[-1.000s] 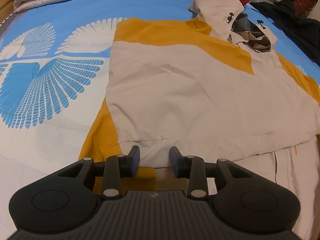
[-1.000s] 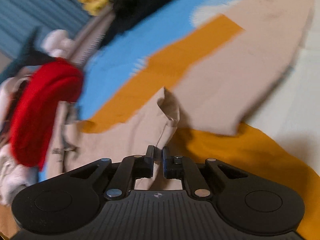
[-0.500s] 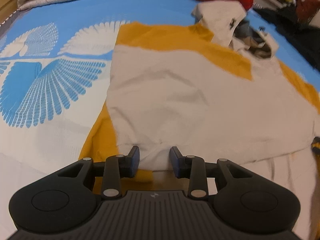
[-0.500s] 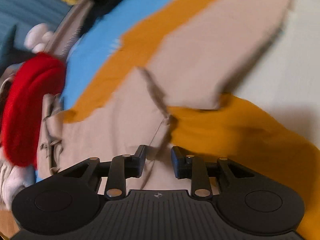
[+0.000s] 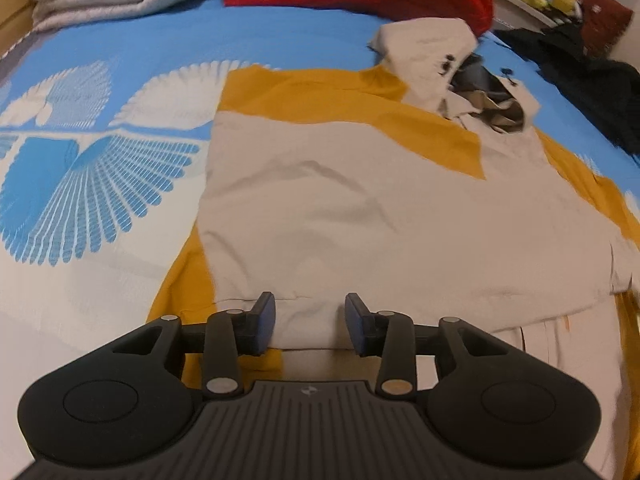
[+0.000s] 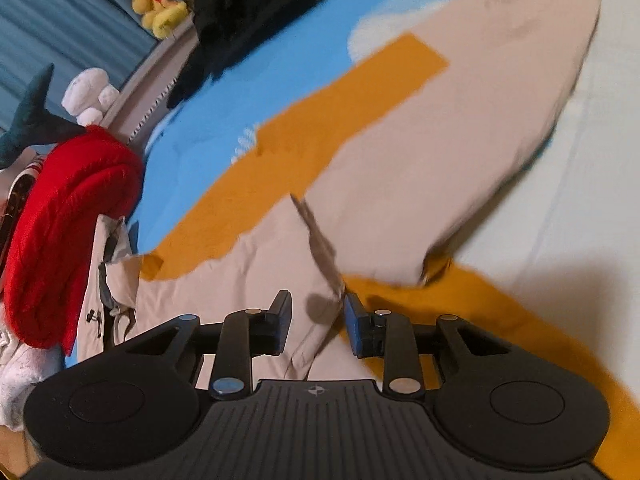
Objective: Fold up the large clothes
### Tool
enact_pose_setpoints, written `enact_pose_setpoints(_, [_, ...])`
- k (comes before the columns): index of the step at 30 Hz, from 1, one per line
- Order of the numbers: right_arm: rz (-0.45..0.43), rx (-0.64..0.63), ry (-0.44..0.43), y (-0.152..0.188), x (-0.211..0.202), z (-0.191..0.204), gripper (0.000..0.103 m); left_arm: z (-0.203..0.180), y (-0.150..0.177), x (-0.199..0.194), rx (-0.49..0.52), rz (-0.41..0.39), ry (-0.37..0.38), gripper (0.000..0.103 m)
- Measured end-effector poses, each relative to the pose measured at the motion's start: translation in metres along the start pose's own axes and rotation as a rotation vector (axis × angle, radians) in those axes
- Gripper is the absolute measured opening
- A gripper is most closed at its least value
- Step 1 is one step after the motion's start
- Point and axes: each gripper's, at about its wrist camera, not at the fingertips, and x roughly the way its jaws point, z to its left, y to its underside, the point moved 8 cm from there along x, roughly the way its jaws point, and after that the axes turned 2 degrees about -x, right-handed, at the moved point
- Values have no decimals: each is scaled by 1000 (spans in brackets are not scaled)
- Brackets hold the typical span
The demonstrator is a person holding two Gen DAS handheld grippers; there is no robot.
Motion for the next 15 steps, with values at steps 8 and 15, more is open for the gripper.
enact_pose_setpoints(8, [-121,-67,29,-31,-34,-6,31,-14,5,-13,45,-24,11,43])
enact_pose_setpoints(15, [-173,-117,30,-50,-65,-16,31,-26,9,-23,68,-37,37,43])
